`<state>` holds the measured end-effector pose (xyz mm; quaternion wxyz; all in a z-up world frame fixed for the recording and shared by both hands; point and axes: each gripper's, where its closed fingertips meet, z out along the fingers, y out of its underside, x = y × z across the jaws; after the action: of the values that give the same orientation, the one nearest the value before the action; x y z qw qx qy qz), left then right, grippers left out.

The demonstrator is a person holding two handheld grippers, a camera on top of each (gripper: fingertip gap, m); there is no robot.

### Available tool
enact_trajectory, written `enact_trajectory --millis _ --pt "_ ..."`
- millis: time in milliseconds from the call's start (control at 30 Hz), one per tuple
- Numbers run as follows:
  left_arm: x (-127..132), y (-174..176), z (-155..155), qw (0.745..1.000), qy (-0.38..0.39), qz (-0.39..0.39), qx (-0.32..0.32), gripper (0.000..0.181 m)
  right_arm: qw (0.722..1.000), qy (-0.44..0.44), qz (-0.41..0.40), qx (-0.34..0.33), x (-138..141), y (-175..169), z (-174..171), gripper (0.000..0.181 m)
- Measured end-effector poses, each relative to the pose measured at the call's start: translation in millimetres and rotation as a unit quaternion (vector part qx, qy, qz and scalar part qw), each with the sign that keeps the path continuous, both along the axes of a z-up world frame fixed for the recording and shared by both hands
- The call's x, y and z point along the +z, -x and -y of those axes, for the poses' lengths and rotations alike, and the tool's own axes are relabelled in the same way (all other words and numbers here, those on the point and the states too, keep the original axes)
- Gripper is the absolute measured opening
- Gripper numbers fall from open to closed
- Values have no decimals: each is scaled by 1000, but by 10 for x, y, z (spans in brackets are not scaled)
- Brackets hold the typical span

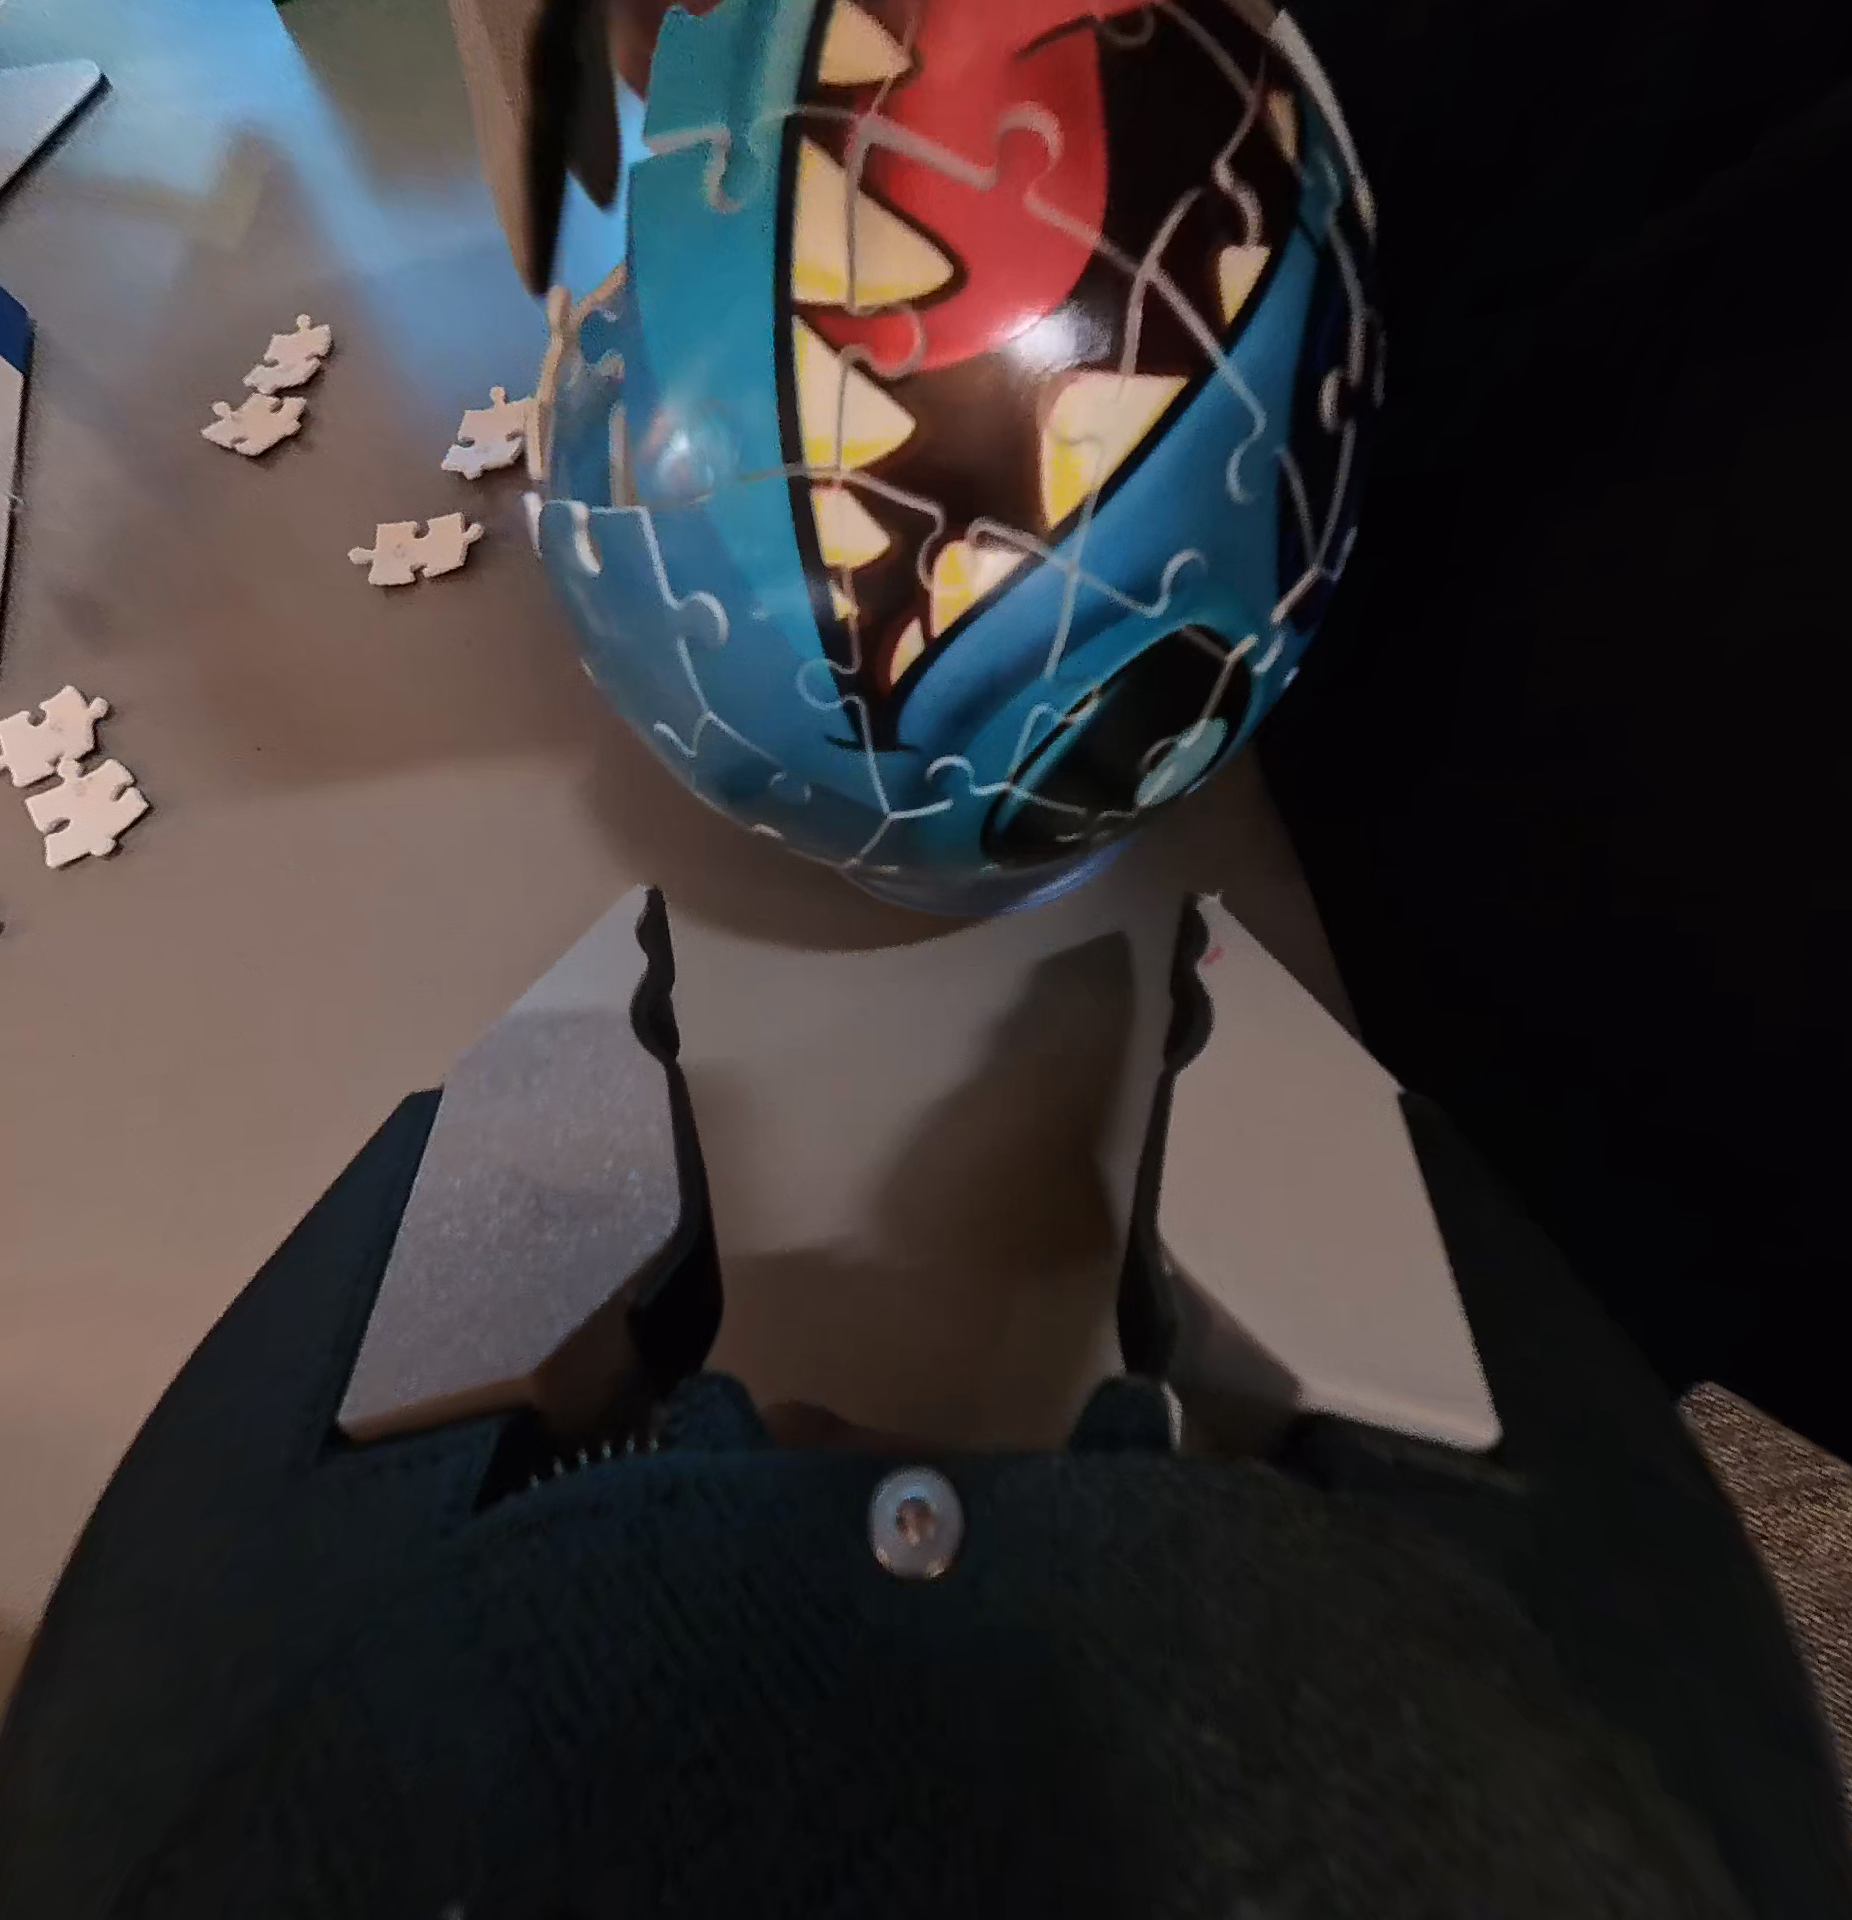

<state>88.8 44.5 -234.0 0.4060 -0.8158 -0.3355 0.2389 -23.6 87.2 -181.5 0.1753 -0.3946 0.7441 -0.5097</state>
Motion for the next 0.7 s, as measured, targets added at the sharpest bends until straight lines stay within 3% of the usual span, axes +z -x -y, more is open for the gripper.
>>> enact_trajectory --millis 167,267,567,700 --pt "38 35 21 1000 -10 -7 -12 95 998 37 2 -54 354 240 137 60" --pt "44 69 14 1000 -2 -10 -18 95 998 9 -17 -53 402 130 260 60" --pt "69 77 -34 999 -10 6 -49 100 975 -38 -214 34 392 -398 485 52" --pt "127 62 -81 997 -34 4 -65 101 963 -50 -255 73 268 -526 545 52"
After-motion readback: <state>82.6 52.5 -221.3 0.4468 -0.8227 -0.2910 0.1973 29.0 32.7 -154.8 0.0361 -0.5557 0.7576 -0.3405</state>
